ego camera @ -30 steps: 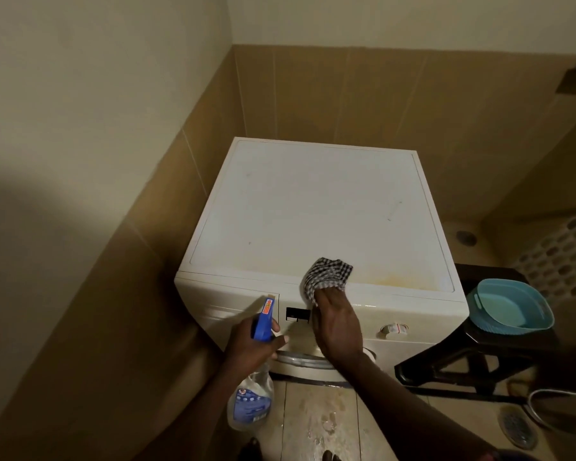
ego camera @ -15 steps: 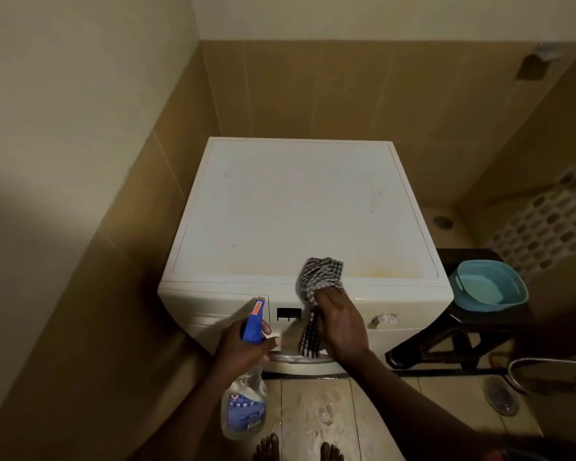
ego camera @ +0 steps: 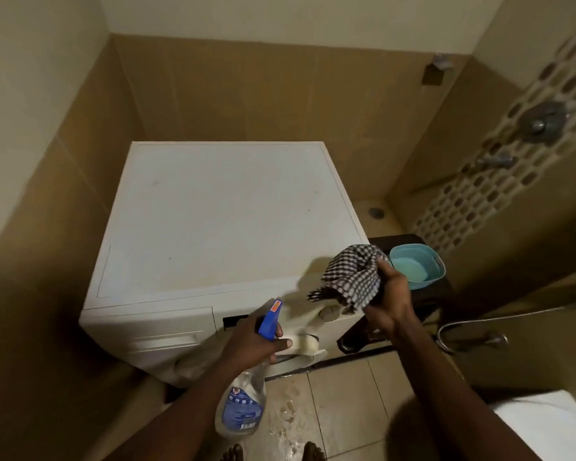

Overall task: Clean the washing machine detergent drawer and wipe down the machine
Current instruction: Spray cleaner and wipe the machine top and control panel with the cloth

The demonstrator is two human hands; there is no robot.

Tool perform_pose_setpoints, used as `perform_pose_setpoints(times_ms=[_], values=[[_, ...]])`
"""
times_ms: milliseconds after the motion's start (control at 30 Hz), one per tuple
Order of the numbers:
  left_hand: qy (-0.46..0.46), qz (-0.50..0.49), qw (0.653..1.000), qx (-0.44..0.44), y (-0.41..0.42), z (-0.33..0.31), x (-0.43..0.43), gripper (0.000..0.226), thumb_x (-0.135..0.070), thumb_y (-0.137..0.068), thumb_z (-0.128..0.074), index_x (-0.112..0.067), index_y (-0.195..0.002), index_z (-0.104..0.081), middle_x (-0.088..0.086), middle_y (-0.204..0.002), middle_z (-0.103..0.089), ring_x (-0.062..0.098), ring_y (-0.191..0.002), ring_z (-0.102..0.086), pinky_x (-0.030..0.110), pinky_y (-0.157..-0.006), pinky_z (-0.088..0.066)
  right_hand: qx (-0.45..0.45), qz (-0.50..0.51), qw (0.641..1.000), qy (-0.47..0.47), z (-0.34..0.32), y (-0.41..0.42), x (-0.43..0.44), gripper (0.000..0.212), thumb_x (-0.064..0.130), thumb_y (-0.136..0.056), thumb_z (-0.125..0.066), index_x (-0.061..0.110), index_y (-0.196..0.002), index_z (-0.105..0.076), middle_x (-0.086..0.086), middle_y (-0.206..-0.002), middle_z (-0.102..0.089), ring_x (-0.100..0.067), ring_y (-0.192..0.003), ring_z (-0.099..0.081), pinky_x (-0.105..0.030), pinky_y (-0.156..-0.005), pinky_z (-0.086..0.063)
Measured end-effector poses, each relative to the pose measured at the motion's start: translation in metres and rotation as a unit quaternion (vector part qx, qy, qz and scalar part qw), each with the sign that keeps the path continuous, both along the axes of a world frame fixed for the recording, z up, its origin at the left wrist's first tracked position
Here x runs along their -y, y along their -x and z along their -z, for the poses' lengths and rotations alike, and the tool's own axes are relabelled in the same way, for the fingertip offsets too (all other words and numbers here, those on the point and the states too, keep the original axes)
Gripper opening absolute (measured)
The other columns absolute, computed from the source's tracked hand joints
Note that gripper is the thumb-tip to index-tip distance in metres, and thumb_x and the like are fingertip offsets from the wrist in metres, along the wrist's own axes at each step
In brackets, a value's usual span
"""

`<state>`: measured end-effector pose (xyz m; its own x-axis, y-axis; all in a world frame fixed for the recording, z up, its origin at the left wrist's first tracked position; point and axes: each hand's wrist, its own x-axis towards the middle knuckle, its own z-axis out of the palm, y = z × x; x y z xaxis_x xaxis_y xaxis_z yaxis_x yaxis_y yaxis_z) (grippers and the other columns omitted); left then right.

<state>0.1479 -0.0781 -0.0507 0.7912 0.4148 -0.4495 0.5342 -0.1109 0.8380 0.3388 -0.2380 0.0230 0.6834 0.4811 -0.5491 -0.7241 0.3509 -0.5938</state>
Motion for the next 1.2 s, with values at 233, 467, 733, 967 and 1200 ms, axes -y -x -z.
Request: perform_pose_setpoints(times_ms=[233,467,733,967,1200], values=[[-0.022,0.031,0.999,-0.022,-0.044,-0.016,0.044,0.032,-0.031,-0.075,-0.084,-0.006,-0.088,-0.067,-0.005,-0.059,-0.067,0.005,-0.052,-0.067,0.008,-0.058,-0.047,0.014,0.004,0.999,-0.048,-0.016,-0.043,0.059,0.055,0.039,-0.079,-0.070,0.009,-0.122,-0.059,-0.010,-0.105,-0.065,-0.026,-0.094,-0.063,-0.044,-0.091,-0.049],[-0.036,0.017,0.999,-0.021,-0.083,-0.029,0.076,0.034,-0.026,-0.078,-0.082,-0.001,-0.094,-0.066,0.000,-0.062,-0.068,-0.002,-0.044,-0.060,0.004,-0.046,-0.041,0.014,-0.011,1.000,-0.023,-0.018,-0.065,0.095,0.037,0.033,-0.088,-0.058,0.006,-0.113,-0.061,-0.012,-0.094,-0.067,-0.027,-0.083,-0.065,-0.043,-0.083,-0.051],[-0.064,0.053,0.996,-0.027,-0.114,-0.028,0.108,0.030,-0.032,-0.079,-0.081,-0.009,-0.093,-0.069,0.006,-0.073,-0.075,0.007,-0.056,-0.069,0.002,-0.052,-0.043,0.038,-0.040,0.998,0.030,-0.008,-0.081,0.116,0.035,0.034,-0.090,-0.055,0.005,-0.108,-0.063,-0.014,-0.091,-0.069,-0.028,-0.083,-0.065,-0.043,-0.080,-0.051],[-0.077,0.070,0.994,-0.018,-0.137,-0.026,0.120,0.030,-0.036,-0.080,-0.079,-0.010,-0.092,-0.068,0.005,-0.070,-0.075,0.004,-0.056,-0.067,0.001,-0.053,-0.042,0.153,0.008,0.968,0.198,0.016,-0.090,0.114,0.045,0.045,-0.083,-0.065,0.012,-0.114,-0.063,-0.018,-0.108,-0.069,-0.034,-0.099,-0.066,-0.051,-0.088,-0.054],[-0.052,0.021,0.998,-0.007,-0.123,-0.016,0.107,0.035,-0.030,-0.075,-0.085,-0.008,-0.095,-0.066,0.006,-0.070,-0.075,0.013,-0.058,-0.072,0.007,-0.056,-0.050,0.361,-0.162,0.835,0.382,0.034,-0.087,0.076,0.045,0.028,-0.096,-0.052,0.021,-0.140,-0.042,-0.001,-0.127,-0.053,-0.020,-0.113,-0.052,-0.042,-0.096,-0.046]])
